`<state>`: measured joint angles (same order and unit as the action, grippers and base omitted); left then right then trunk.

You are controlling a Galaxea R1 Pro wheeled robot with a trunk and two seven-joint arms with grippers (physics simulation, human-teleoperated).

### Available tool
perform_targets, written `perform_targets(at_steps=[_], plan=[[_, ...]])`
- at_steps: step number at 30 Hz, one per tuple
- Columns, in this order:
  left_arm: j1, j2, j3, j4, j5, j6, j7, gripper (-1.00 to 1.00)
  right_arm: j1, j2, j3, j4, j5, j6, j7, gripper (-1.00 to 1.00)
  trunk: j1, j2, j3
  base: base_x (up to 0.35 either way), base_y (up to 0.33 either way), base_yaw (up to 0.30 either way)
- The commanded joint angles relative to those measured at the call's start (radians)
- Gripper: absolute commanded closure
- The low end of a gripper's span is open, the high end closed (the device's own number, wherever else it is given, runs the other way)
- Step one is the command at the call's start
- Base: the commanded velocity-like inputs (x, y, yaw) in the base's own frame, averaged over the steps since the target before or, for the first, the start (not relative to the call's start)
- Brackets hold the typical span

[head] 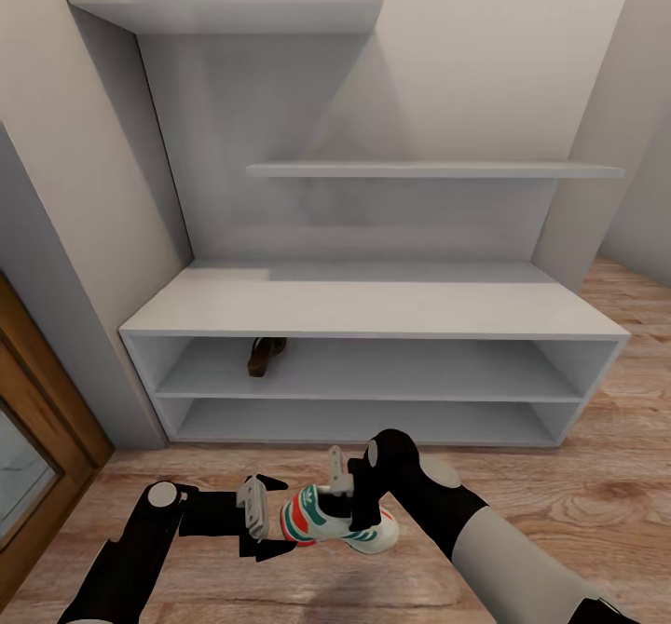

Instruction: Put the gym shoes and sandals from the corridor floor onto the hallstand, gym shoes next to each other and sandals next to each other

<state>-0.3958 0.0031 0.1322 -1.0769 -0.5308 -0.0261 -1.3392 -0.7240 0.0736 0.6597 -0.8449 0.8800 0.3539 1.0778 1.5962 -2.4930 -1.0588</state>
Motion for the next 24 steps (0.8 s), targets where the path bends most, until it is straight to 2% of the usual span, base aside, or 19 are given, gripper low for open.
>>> perform_targets(at_steps=[1,14,24], plan=[[0.0,0.0,0.0,0.0,0.0,0.0,0.0,-1.0,0.0,0.0,0.0,0.0,-0.001,0.0,0.001,1.0,0.0,0.0,0.0,0.0,0.0,0.0],[0.0,0.0,0.0,0.0,0.0,0.0,0.0,-1.0,0.0,0.0,0.0,-0.001,-0.005,0.0,0.001,1.0,0.0,0.0,0.0,0.0,0.0,0.0],[0.0,0.0,0.002,0.0,0.0,-0.001,0.0,-1.0,0.0,0.0,0.0,-0.001,-0.046,0.0,0.001,1.0,0.0,0.0,0.0,0.0,0.0,0.0]])
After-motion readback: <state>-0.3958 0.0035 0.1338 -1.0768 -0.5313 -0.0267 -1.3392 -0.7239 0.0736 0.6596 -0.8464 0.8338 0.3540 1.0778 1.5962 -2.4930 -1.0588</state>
